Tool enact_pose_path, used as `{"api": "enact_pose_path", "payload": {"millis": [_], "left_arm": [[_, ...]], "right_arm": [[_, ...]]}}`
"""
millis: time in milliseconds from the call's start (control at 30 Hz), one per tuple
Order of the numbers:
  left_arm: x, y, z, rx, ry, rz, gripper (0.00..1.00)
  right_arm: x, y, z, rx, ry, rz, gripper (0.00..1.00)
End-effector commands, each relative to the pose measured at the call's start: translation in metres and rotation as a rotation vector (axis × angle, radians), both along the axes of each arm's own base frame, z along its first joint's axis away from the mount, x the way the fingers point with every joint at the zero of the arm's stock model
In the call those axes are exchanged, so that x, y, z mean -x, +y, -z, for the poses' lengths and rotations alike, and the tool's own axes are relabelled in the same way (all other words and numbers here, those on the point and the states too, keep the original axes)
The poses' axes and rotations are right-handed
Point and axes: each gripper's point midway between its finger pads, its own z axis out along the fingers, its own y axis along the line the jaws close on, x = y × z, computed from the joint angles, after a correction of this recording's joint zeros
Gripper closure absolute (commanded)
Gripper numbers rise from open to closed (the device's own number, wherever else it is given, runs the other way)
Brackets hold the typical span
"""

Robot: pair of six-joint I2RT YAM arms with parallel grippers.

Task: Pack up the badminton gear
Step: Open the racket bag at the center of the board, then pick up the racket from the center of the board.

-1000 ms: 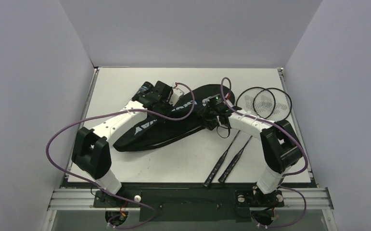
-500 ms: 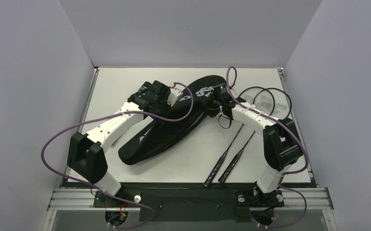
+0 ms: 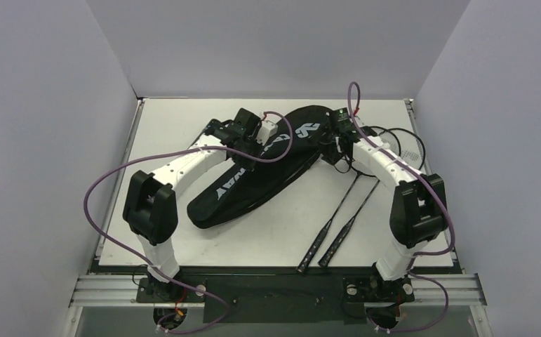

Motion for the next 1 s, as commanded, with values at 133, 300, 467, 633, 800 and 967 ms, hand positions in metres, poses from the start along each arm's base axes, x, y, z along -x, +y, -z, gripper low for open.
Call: {"api": "enact_pose_path", "payload": {"millis": [133,300,467,633,800,967], "left_arm": [[-0.021,-0.022,-0.027,0.153,-0.057,-0.071,1.00],[-0.018,-0.021,-0.028,0.169,-0.052,-0.076,1.00],[-0.016,-0.019,-0.032,0.178,-0.063,-0.077,1.00],[-0.013,-0.017,-0.031,0.175,-0.068,-0.069,1.00],[-0.010,-0.015,-0.030,0.171,-0.063,-0.066,1.00],[-0.011,-0.013,-0.035,0.182,-0.067,-0.071,1.00]], "right_arm": [[0.092,-0.121,0.002,0.267,0.156,0.159,0.32],[0.145,-0.186,0.029,0.302,0.305,0.324,0.32],[0.164,-0.209,0.041,0.323,0.354,0.372,0.32],[0.148,-0.199,0.040,0.327,0.304,0.333,0.32],[0.122,-0.159,0.025,0.391,0.240,0.211,0.32],[0.112,-0.146,0.047,0.427,0.298,0.166,0.36]]}}
